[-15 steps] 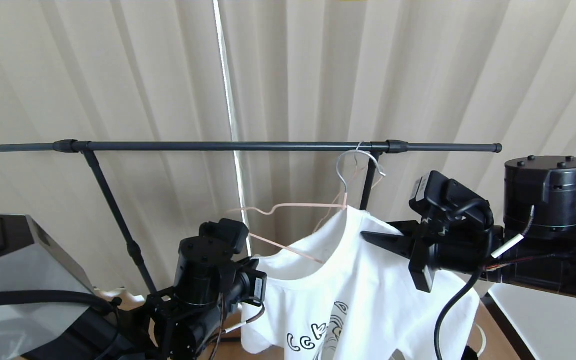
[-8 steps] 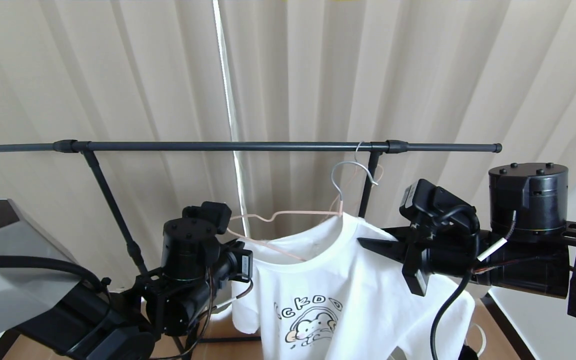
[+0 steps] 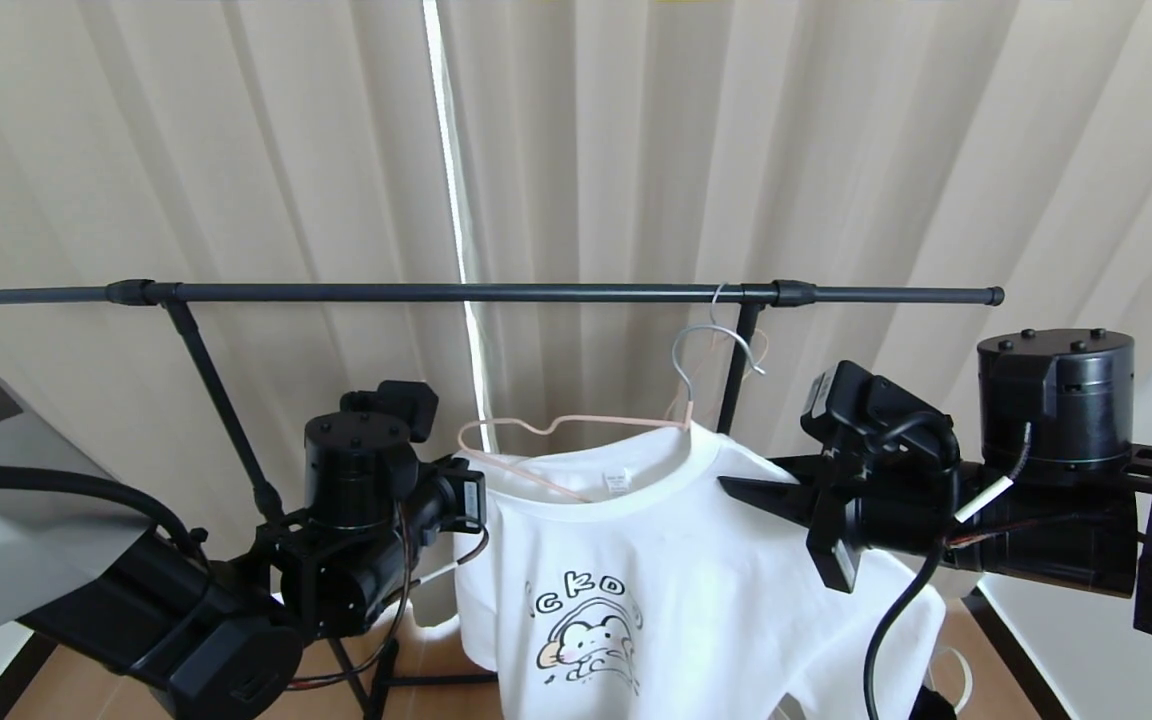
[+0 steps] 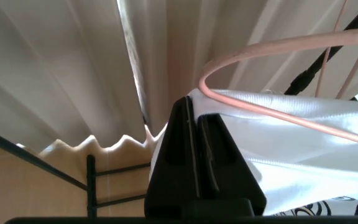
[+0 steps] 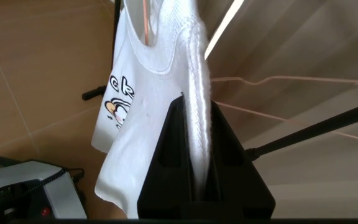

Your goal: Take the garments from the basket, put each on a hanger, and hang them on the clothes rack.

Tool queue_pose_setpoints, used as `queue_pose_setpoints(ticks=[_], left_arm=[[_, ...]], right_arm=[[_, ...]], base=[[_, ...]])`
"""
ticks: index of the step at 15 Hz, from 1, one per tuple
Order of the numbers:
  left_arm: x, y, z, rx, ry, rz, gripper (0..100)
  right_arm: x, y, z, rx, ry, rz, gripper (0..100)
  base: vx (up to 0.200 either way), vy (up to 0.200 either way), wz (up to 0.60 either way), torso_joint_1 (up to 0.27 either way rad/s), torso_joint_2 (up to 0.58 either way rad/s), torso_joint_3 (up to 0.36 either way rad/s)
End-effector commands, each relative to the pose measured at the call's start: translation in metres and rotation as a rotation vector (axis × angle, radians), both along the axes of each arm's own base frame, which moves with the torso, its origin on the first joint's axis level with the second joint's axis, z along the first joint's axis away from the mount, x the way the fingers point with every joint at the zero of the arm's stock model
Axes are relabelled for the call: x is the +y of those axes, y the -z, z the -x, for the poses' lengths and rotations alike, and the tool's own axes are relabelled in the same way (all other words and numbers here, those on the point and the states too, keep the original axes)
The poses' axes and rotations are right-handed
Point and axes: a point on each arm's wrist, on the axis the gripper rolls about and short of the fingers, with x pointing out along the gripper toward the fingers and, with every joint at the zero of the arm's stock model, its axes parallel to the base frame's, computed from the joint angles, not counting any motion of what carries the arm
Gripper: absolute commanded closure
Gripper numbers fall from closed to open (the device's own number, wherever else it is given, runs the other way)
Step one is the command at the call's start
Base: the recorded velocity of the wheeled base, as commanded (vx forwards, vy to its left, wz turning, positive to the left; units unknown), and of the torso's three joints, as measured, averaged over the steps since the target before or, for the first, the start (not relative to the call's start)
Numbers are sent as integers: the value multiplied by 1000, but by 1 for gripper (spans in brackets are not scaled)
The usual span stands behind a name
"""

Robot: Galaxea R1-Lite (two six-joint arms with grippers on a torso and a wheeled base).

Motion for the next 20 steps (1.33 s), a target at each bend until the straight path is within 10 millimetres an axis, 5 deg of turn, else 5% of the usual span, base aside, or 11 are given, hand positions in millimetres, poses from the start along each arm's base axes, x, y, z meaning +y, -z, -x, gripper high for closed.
queue_pose_setpoints(ticks=[1, 12, 20], left_arm=[[2, -2, -2, -6, -10, 4, 100], [11, -9, -9, -33, -43, 18, 100], [-10, -26, 30, -68, 62, 12, 100]], right_arm=[[0, 1, 0, 1, 1, 1, 100], [-2, 2, -1, 6, 8, 5, 100], [8, 13, -9, 36, -5, 22, 100]], base=[[0, 0, 0, 0, 0, 0], [0, 0, 0, 0, 0, 0], [0, 0, 0, 0, 0, 0]])
